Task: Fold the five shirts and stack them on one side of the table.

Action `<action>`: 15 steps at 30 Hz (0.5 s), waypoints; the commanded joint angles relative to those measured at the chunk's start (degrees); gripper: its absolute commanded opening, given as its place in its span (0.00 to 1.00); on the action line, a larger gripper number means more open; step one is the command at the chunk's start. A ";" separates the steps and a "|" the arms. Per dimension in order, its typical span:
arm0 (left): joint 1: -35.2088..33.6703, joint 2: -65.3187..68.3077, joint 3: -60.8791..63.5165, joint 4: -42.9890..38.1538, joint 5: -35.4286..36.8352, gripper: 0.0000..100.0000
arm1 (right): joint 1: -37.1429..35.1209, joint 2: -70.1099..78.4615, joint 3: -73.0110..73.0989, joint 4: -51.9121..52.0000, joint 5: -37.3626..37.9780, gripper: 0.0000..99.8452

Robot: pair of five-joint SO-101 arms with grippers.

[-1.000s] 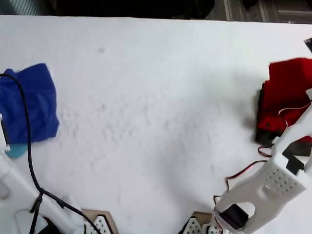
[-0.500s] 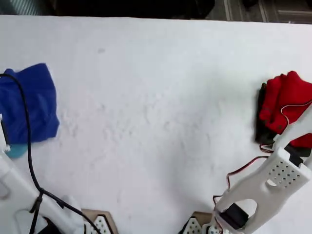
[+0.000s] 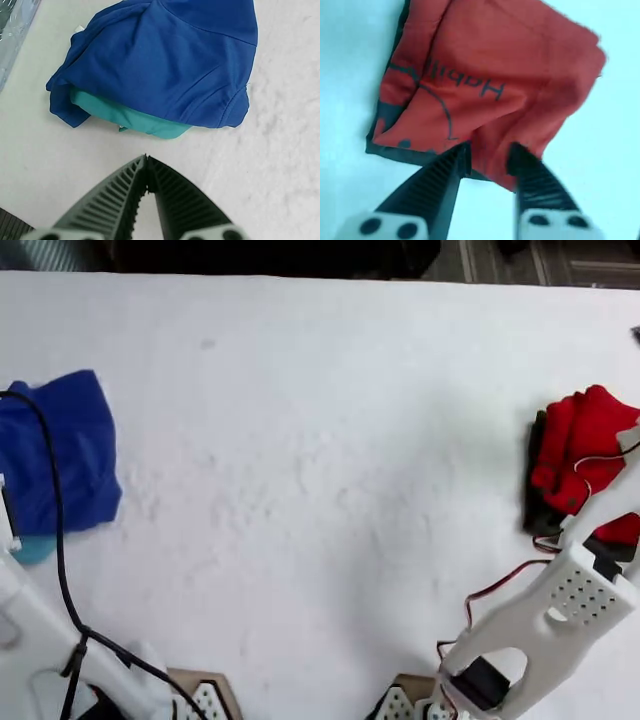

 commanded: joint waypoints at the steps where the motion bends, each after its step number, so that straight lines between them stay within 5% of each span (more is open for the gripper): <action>1: 0.57 -1.19 -1.85 0.18 0.09 0.02 | -1.10 -0.57 5.10 -0.13 -0.53 0.03; 10: 0.57 -1.27 -2.11 0.26 0.00 0.02 | -2.51 -0.57 27.43 -12.53 -4.66 0.02; 15: 0.57 -1.27 -2.11 0.26 0.09 0.02 | -5.41 -1.89 38.24 -9.63 -4.66 0.02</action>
